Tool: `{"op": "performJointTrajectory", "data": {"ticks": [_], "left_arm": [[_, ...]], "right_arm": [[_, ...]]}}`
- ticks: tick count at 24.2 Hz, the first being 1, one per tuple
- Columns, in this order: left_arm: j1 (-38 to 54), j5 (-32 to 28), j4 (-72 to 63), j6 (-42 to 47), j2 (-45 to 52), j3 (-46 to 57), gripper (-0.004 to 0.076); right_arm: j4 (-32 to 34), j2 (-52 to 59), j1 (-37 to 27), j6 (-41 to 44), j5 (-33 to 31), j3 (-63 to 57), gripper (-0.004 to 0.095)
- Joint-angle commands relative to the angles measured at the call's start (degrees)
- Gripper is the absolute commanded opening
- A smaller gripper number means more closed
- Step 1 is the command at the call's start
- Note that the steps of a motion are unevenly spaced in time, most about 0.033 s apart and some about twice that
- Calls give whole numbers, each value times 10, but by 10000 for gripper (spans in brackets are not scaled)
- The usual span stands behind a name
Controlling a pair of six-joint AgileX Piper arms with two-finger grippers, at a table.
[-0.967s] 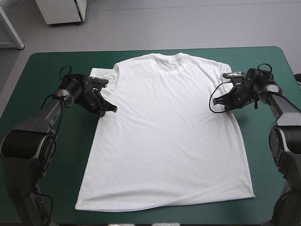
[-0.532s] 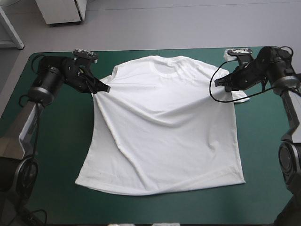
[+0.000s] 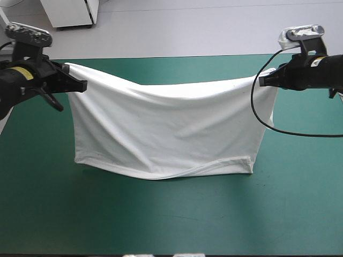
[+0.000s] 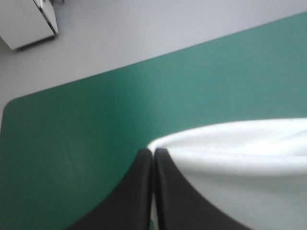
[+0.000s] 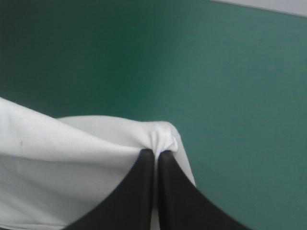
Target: Fold the cloth
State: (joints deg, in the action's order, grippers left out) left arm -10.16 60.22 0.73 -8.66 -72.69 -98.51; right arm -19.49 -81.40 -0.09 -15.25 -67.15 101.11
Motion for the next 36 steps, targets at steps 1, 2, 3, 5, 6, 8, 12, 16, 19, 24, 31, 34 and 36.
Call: {"op": "performJointTrajectory", "data": {"ticks": [1,2,3,5,6,8,12,16,19,24,31,34,36], "left_arm": [[-2,-49,3,7,59,-18,-9],[-2,-49,3,7,66,-18,-9],[-2,-49,3,8,75,-18,-9],[-2,-53,3,8,84,-19,-9],[-2,-58,3,8,85,-19,-9],[-2,-74,3,8,85,-19,-9],[-2,-171,4,12,38,-19,-9],[-2,-319,4,23,-39,-25,-9],[7,-363,7,24,-109,-89,-9],[39,-353,-7,38,-210,-233,-9],[40,-216,-15,57,-264,-217,-9],[40,-207,-26,63,-262,-161,-9],[40,-180,-27,63,-257,-128,-9]], "right_arm": [[-32,53,-1,0,50,37,-17],[-34,58,-1,0,54,45,-17],[-38,63,-1,0,61,53,-17],[-52,68,-1,-3,80,67,-17],[-56,68,-1,-5,89,74,-17],[-61,64,-1,-5,110,82,-17],[-91,0,-1,-16,135,128,-17],[-134,-129,-1,-39,154,285,-17],[-180,-224,-17,-44,169,421,-17],[-259,-294,-63,-88,191,470,-17],[-226,-336,-68,-91,119,445,-17],[-231,-339,-68,-94,80,394,-17],[-231,-339,-68,-101,52,355,-17]]}}
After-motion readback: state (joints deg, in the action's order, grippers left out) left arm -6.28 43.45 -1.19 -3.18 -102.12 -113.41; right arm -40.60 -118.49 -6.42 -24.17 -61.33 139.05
